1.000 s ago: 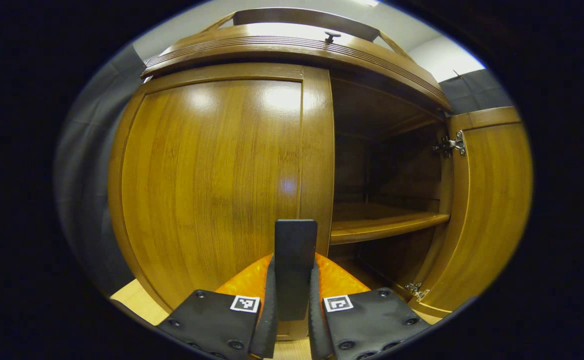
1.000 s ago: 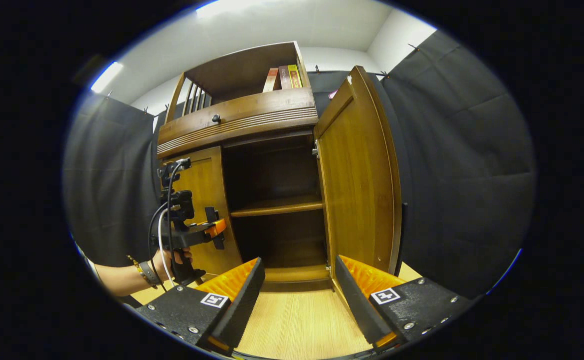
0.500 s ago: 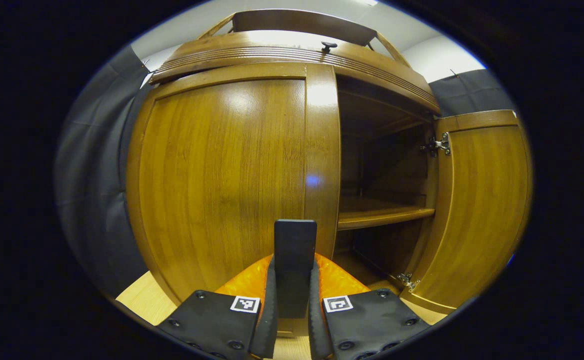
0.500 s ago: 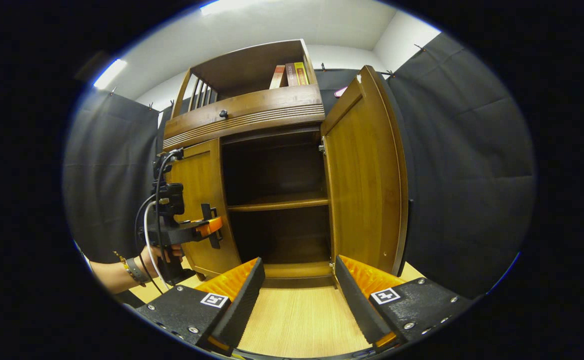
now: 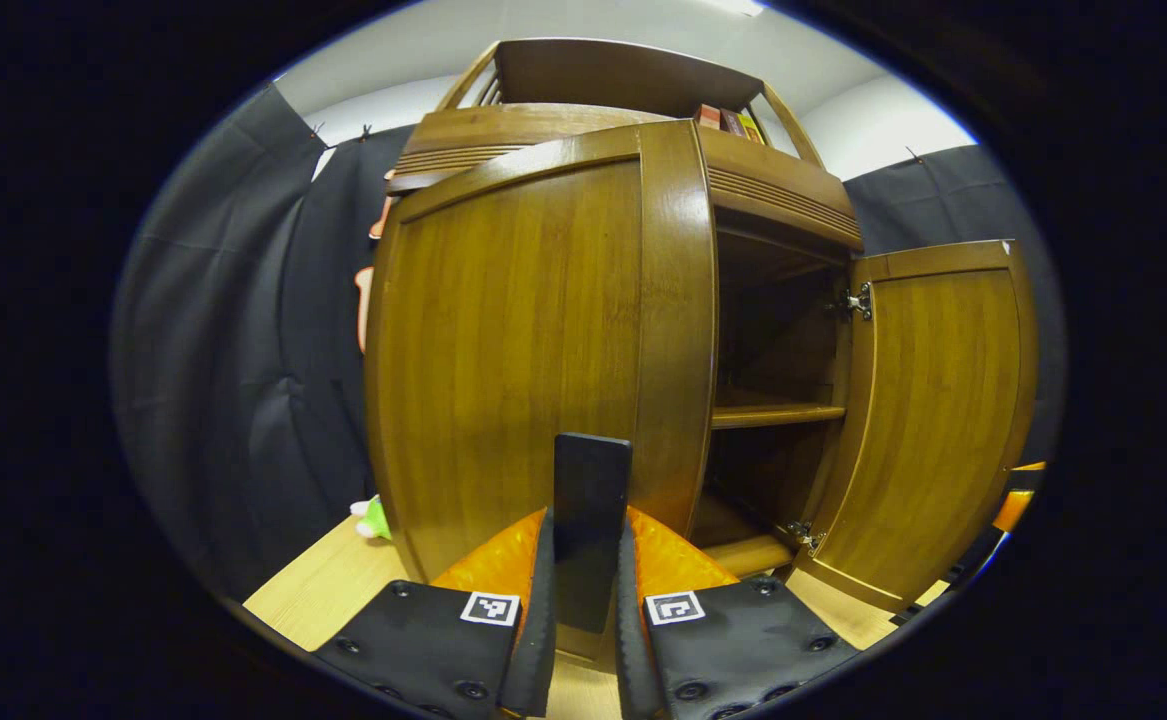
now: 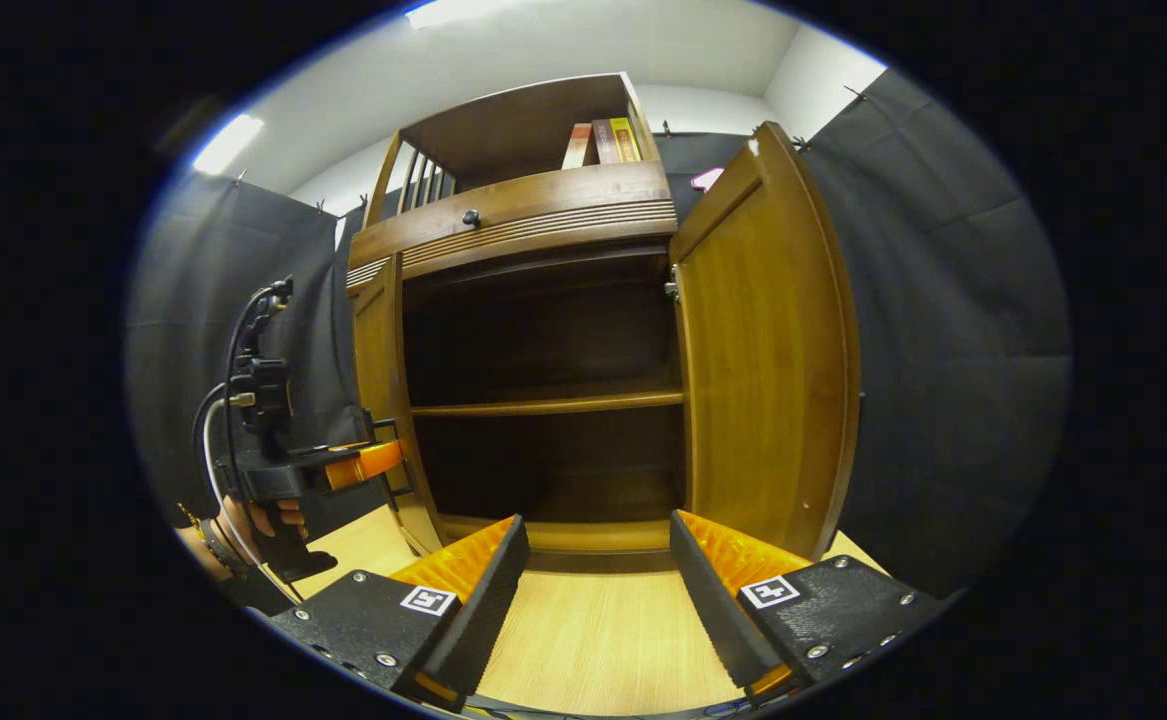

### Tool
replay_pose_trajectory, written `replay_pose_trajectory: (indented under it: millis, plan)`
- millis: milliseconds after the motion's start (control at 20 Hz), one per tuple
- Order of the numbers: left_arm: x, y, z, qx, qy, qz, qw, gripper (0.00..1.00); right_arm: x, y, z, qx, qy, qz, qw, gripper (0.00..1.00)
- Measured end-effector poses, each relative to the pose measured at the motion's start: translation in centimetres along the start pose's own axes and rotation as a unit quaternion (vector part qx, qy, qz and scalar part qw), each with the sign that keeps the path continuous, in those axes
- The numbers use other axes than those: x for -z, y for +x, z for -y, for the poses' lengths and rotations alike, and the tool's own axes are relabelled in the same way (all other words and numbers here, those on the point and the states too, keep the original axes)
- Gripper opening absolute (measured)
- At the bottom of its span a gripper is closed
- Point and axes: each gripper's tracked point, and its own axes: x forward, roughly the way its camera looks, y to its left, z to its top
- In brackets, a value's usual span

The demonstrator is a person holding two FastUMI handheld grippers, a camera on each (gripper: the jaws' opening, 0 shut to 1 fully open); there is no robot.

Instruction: Open the right door of the double-door shoe cabinet with the right hand, and open the left door with the left hand.

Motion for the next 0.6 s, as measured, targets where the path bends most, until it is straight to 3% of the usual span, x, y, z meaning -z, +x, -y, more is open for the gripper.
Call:
replay_pose_trajectory:
  millis: [100, 150, 200, 250, 600]
  plan:
    - [-0.1, -1.2, -0.8, -0.014, -0.001, 0.002, 1.000, 0.32, -0.1, 0.4, -0.7, -0.011, -0.003, 0.002, 1.000, 0.88]
    - [-0.2, -1.8, -1.3, -0.019, -0.002, 0.003, 1.000, 0.33, -0.2, 0.7, -1.1, -0.017, -0.004, 0.003, 1.000, 0.99]
    - [-0.2, -2.3, -1.8, -0.025, -0.003, 0.005, 1.000, 0.32, -0.2, 1.0, -1.6, -0.022, -0.003, 0.003, 1.000, 0.99]
    - [-0.2, -2.8, -2.3, -0.029, -0.002, 0.006, 1.000, 0.31, -0.2, 1.1, -1.8, -0.026, -0.003, 0.004, 1.000, 0.88]
    - [-0.4, -6.7, -6.7, -0.069, -0.014, 0.018, 0.997, 0.31, 0.4, 2.1, -3.8, -0.045, -0.005, -0.002, 0.999, 0.88]
